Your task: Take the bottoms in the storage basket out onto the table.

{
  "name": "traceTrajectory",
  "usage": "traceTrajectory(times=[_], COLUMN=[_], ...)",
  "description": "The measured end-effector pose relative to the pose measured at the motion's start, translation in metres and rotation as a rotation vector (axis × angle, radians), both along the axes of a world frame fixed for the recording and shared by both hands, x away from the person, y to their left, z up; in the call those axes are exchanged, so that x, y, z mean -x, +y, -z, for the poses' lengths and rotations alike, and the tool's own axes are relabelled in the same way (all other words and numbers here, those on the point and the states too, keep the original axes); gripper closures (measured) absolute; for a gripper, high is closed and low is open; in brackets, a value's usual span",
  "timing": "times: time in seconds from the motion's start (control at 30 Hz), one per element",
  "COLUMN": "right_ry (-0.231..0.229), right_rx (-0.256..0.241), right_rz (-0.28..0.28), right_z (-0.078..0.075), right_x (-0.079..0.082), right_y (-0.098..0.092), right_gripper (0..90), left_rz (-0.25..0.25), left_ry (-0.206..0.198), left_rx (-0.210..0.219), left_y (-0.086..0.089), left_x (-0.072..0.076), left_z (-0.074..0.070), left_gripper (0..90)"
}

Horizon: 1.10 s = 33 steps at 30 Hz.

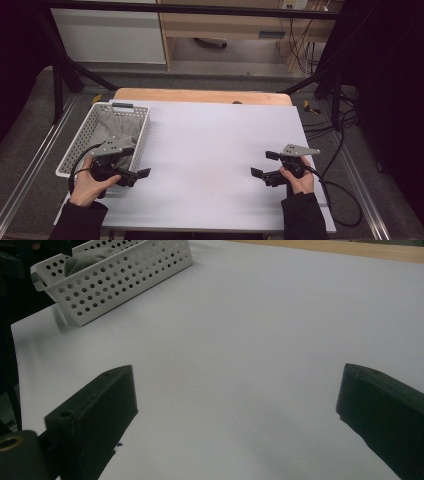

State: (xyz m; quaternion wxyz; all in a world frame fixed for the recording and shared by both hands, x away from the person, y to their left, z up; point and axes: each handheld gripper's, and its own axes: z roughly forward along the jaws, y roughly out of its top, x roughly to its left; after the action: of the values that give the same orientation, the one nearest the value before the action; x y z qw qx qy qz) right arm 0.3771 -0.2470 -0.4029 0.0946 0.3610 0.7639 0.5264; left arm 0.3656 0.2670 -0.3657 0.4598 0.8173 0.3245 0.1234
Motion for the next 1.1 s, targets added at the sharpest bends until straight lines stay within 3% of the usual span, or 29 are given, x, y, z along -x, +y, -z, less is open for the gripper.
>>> traceTrajectory(times=[1.1], right_ry=[0.005], right_rx=[0.003], right_rz=[0.003], right_z=[0.0002], right_x=[0.0004], right_y=[0.0004], right_gripper=[3.1], left_rz=[-0.024], left_ry=[-0.002], left_rx=[-0.003], left_y=[0.008], left_x=[0.0009], left_z=[-0.0059], left_gripper=[1.7])
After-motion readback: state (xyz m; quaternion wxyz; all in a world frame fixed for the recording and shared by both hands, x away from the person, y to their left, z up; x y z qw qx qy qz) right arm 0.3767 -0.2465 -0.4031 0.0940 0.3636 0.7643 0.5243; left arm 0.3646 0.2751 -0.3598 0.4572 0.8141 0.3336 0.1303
